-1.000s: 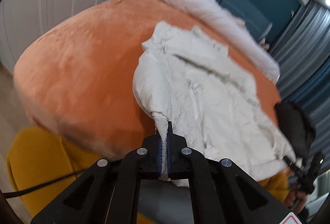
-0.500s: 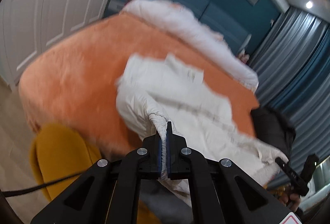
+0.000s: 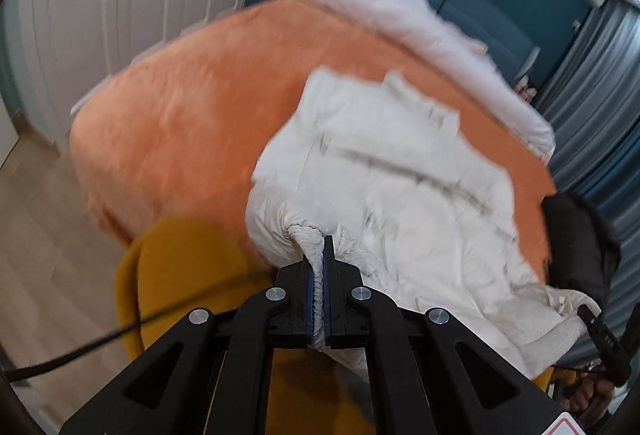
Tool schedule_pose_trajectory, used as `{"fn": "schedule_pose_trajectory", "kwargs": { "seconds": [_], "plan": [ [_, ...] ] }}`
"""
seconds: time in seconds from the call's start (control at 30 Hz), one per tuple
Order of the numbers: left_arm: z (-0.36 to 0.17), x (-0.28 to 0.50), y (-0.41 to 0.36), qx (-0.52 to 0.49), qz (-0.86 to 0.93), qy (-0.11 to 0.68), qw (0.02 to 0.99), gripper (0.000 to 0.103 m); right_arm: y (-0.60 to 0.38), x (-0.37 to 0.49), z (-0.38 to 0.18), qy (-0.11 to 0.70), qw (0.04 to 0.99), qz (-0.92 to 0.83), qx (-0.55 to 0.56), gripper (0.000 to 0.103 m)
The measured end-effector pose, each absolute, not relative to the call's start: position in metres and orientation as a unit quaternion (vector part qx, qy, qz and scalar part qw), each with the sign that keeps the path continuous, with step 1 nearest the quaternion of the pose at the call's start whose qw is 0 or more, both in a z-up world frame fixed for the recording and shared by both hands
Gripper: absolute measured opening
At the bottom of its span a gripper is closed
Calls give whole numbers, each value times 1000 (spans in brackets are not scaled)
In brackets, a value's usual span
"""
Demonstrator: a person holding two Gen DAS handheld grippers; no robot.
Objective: Fold large clothes
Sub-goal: 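Grasp the jacket hem with both tools and lift it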
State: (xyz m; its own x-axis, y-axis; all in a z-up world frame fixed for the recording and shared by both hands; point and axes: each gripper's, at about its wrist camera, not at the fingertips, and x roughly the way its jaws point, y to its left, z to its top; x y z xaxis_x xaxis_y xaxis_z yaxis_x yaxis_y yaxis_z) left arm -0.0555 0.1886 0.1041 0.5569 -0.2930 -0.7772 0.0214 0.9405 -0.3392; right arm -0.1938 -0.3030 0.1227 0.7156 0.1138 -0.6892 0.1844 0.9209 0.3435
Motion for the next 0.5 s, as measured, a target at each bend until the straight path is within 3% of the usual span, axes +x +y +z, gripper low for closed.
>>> {"fn": "schedule_pose_trajectory", "kwargs": {
  "seconds": [0.23, 0.5],
  "plan": [
    [149, -36, 185, -173, -107, 382, 901, 1, -312, -185, 164, 298, 933, -18, 202, 13],
    [176, 73, 145, -157, -103, 270, 944, 3, -350, -67, 187, 193, 955, -18, 223, 13]
  ]
}}
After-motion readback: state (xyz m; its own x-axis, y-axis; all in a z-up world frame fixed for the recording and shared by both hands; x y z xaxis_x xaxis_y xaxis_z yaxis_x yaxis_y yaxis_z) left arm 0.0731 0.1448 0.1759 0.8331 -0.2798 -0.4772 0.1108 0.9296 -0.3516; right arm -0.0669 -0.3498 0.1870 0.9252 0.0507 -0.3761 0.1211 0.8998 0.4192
